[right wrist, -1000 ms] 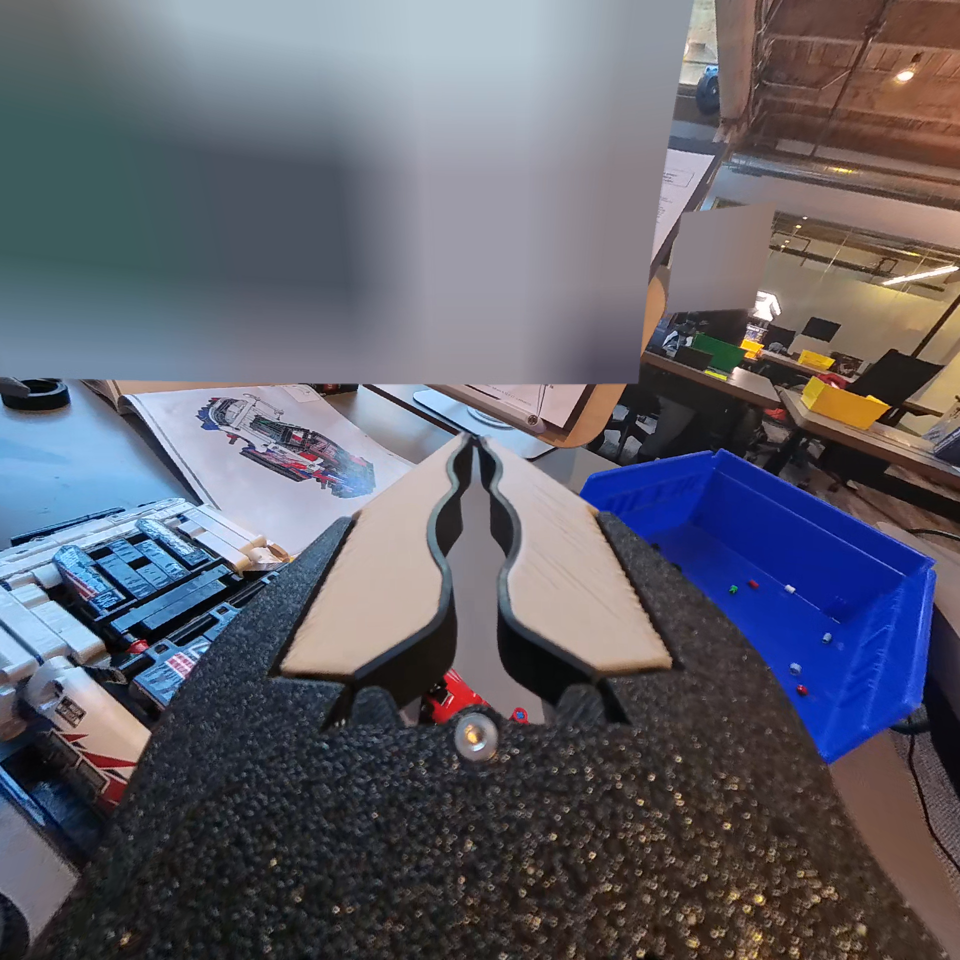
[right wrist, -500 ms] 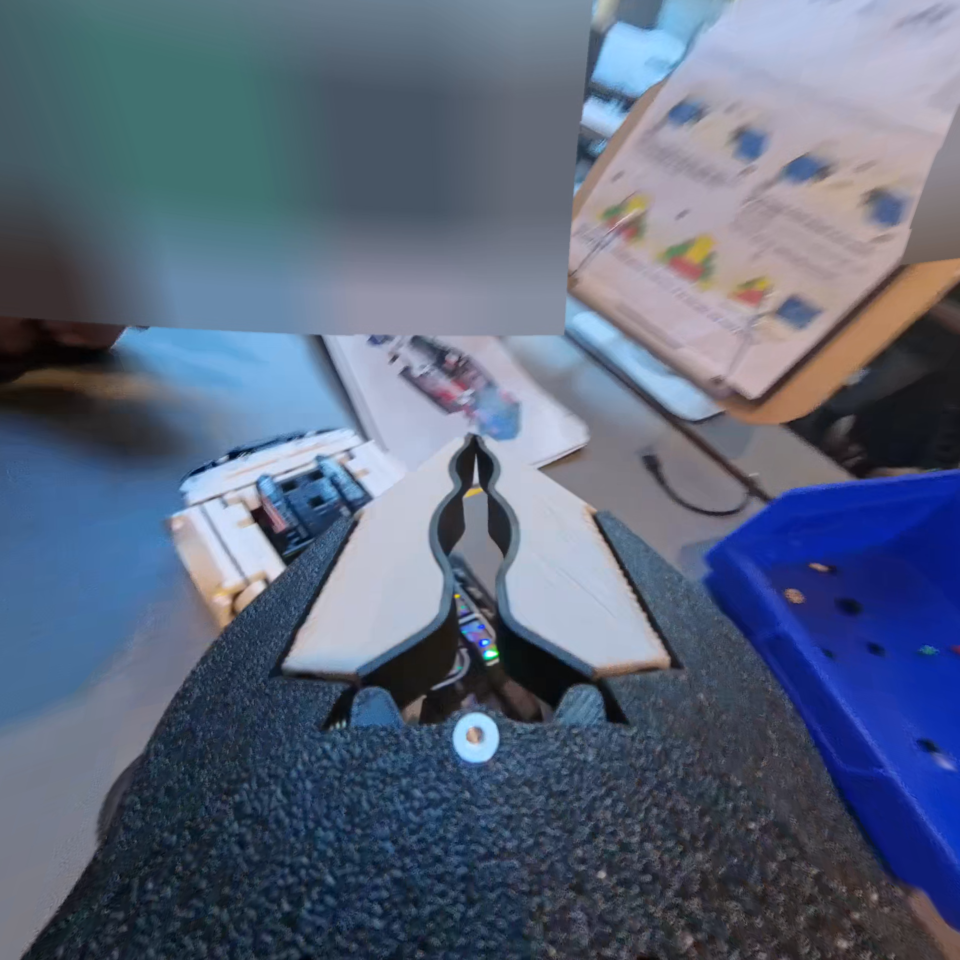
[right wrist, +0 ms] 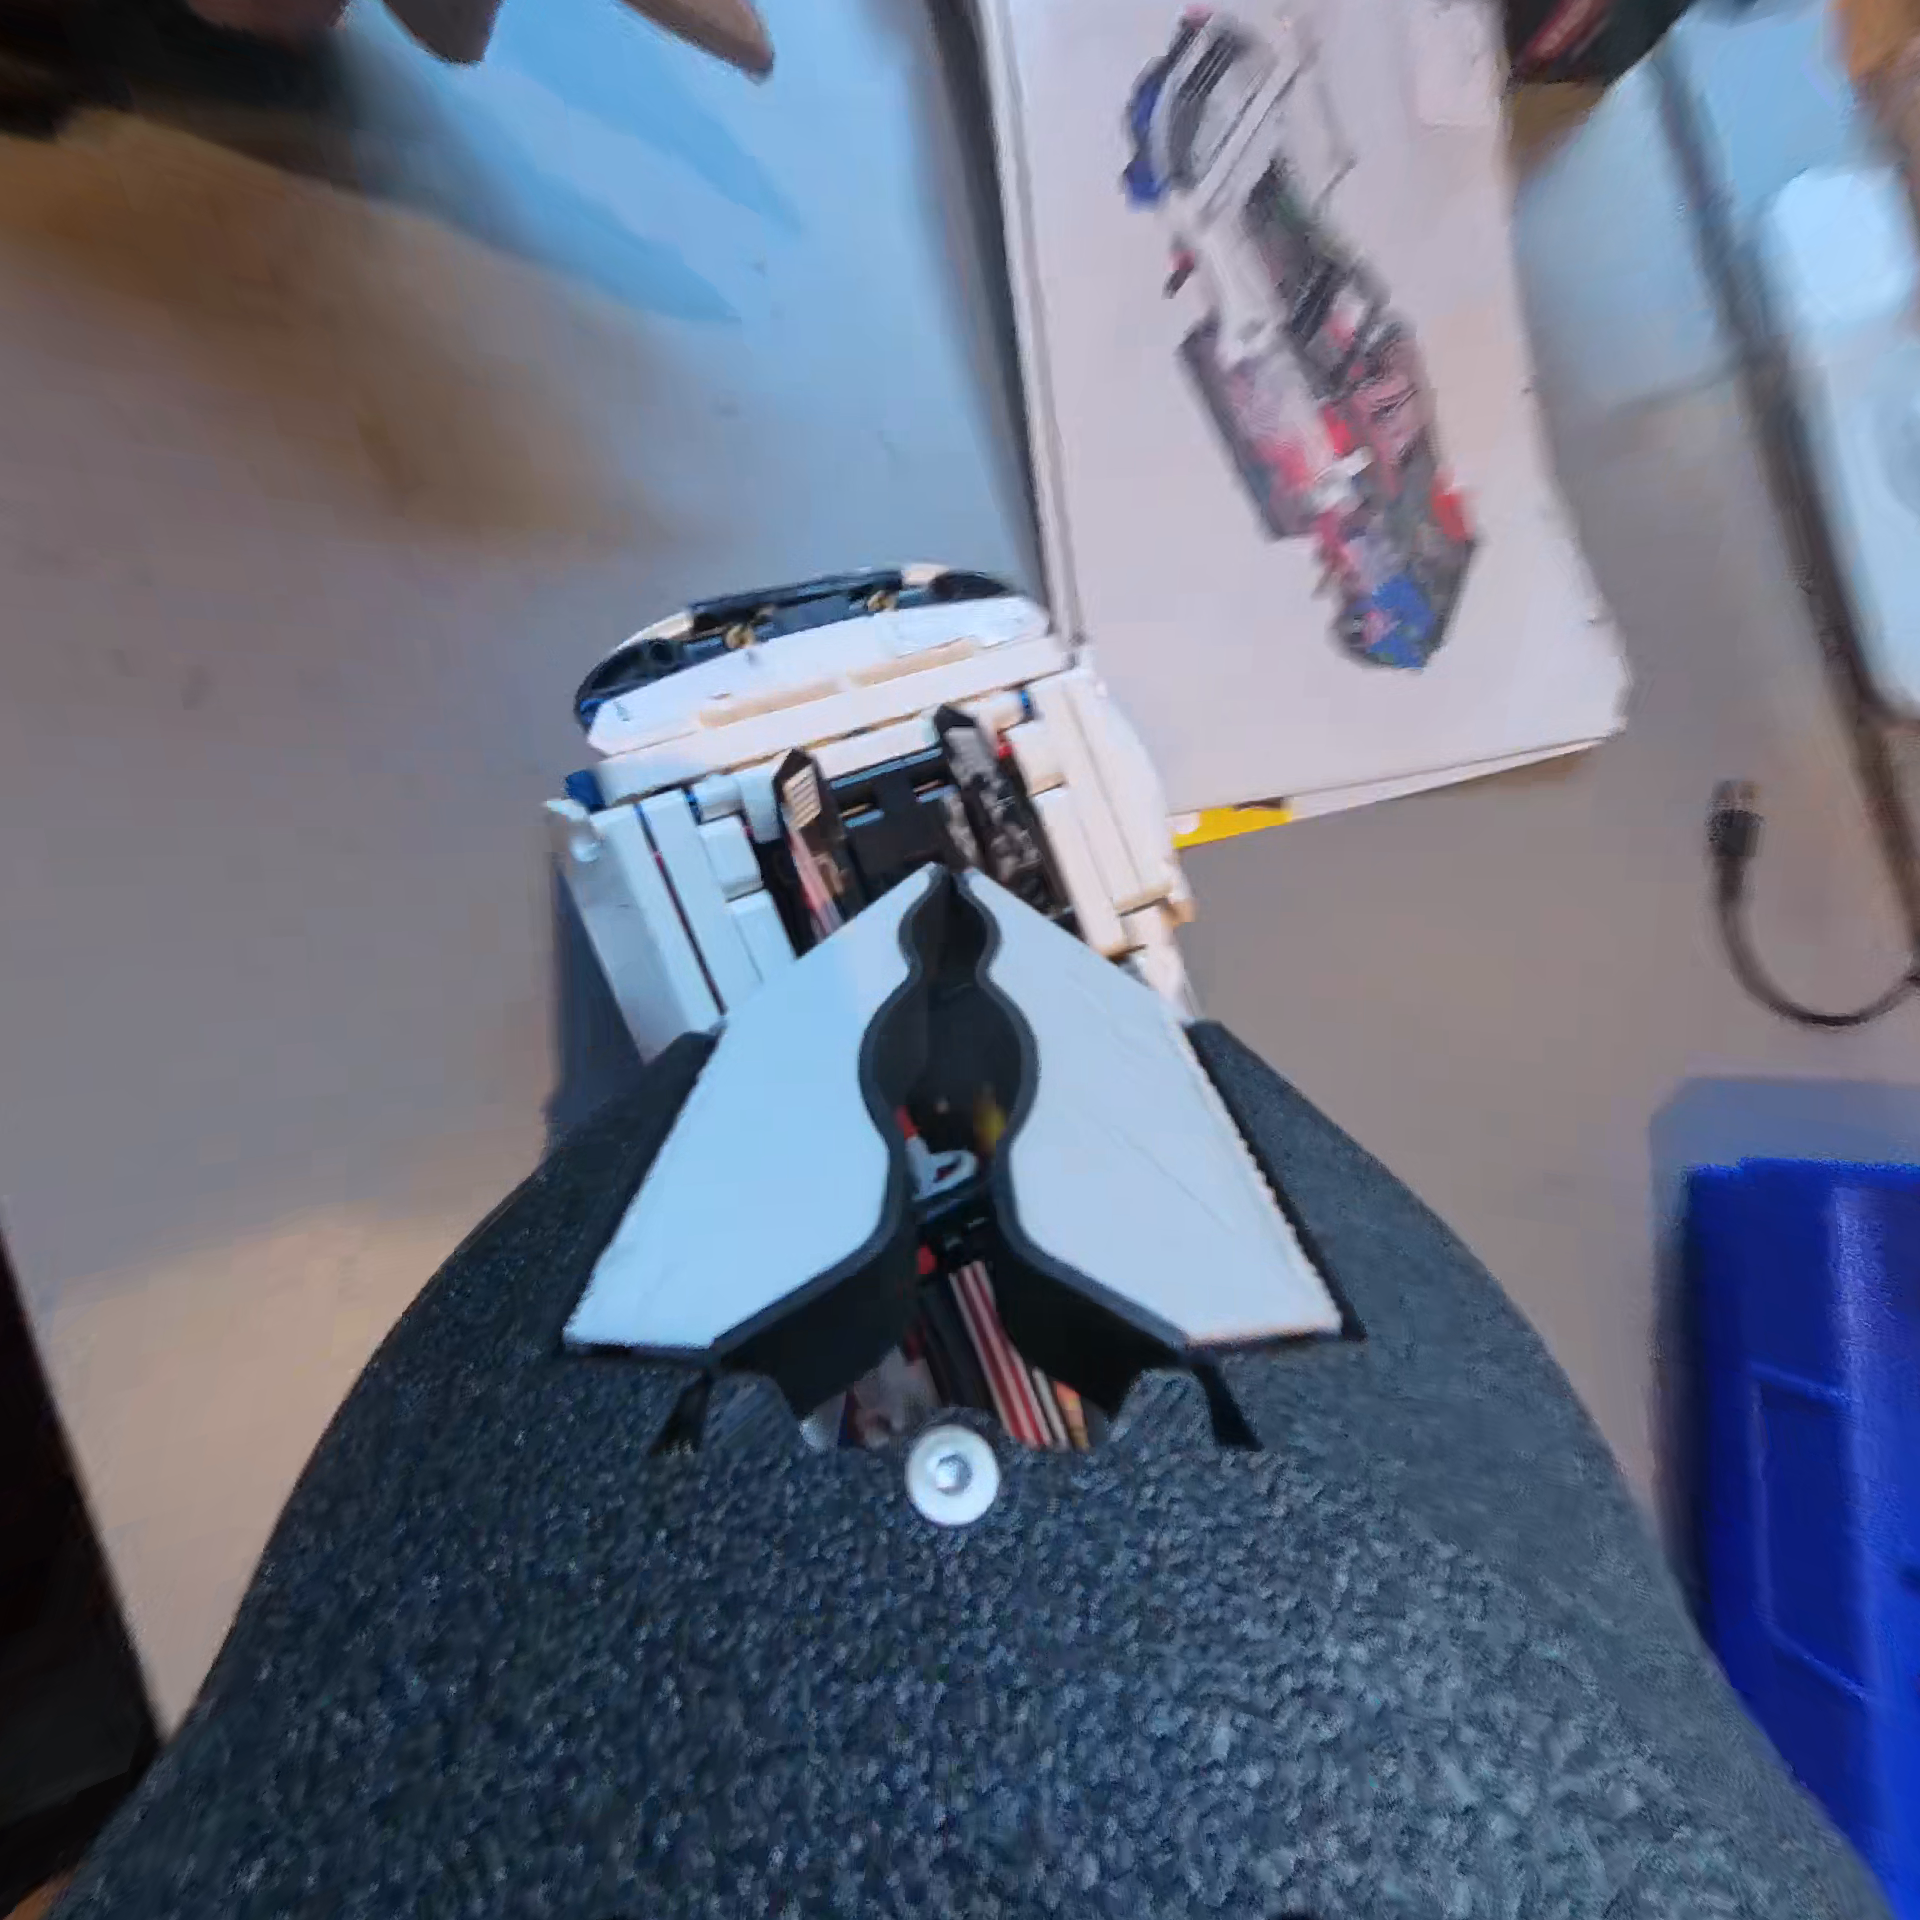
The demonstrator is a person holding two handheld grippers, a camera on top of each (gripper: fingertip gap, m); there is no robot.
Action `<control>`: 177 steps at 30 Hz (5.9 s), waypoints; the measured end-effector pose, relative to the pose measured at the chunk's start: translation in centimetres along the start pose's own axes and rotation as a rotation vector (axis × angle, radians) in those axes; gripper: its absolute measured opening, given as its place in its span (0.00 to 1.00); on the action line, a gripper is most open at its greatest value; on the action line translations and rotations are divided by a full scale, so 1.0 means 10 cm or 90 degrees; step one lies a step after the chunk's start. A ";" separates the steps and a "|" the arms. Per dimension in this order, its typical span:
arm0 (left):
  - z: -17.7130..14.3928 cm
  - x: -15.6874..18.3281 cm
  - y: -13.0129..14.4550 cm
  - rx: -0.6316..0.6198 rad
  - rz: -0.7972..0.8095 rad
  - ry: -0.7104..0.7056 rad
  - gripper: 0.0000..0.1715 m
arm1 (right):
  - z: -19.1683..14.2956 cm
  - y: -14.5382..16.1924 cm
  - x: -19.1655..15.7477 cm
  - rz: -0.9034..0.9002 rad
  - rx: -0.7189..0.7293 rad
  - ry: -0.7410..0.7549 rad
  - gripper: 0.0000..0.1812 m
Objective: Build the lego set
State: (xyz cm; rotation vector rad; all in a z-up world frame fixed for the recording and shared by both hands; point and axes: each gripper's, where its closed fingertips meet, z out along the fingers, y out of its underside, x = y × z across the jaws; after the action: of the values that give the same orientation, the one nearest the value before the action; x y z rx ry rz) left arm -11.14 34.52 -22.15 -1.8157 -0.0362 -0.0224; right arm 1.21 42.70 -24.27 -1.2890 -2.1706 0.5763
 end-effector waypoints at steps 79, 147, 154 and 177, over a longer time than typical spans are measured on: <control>-0.38 -1.91 -0.44 0.006 -0.241 -0.080 0.00 | 0.97 -1.53 0.81 0.153 -0.004 -0.182 0.17; -2.14 -1.26 0.06 0.189 0.167 -0.016 0.23 | 1.74 -2.94 -0.64 0.126 0.407 0.016 0.21; -2.18 -1.30 0.04 0.199 0.056 0.066 0.22 | 1.89 -2.94 -0.40 0.153 0.368 0.092 0.21; -2.22 -1.24 0.04 0.206 0.093 0.060 0.20 | 2.59 -3.12 -0.84 0.138 0.130 -0.111 0.16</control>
State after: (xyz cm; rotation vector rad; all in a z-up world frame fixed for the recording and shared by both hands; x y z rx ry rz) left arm -23.40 12.78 -17.58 -1.4875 0.1518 0.0020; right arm -32.68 19.00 -27.03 -1.4152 -2.0545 1.0040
